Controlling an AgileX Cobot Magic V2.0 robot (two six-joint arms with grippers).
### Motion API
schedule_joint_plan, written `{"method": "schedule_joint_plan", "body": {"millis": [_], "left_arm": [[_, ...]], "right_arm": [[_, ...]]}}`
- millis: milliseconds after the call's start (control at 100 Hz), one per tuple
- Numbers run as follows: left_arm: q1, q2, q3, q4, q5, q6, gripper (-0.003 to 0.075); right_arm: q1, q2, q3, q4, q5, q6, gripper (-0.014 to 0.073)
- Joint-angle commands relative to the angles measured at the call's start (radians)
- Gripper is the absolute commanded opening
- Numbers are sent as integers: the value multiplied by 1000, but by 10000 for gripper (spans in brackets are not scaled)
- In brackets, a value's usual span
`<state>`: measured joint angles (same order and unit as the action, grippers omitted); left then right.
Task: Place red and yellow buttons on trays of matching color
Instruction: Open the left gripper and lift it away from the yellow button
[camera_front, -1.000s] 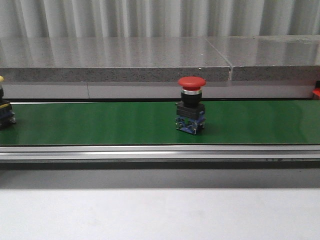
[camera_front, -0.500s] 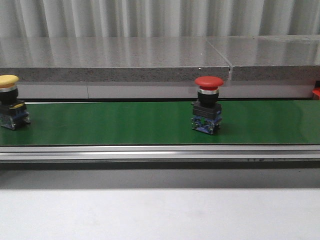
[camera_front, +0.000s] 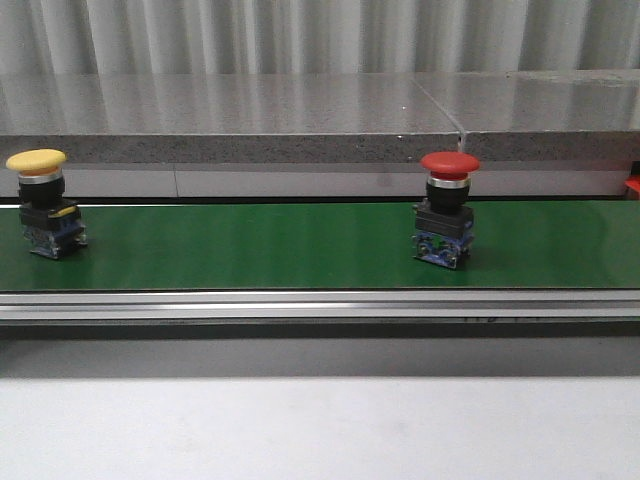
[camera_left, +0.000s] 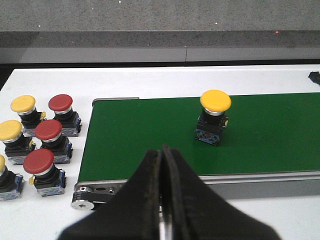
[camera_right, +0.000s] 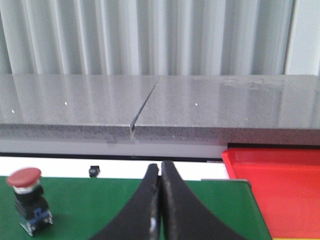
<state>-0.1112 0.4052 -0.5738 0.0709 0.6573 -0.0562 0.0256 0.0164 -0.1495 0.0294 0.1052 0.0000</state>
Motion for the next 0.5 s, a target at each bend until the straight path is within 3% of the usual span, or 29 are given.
{"method": "schedule_joint_plan", "body": {"millis": [0,330,490], "left_arm": [[-5,7,-26,0,-81,-10,-21],[-5,7,-26,0,-81,-10,-21],[-5,7,-26,0,-81,-10,-21]], "right_arm": [[0,80,-120,33,7,0,-92],[0,435,-478,81,485,0,-92],[0,569,-555,98,535,0,-92]]}}
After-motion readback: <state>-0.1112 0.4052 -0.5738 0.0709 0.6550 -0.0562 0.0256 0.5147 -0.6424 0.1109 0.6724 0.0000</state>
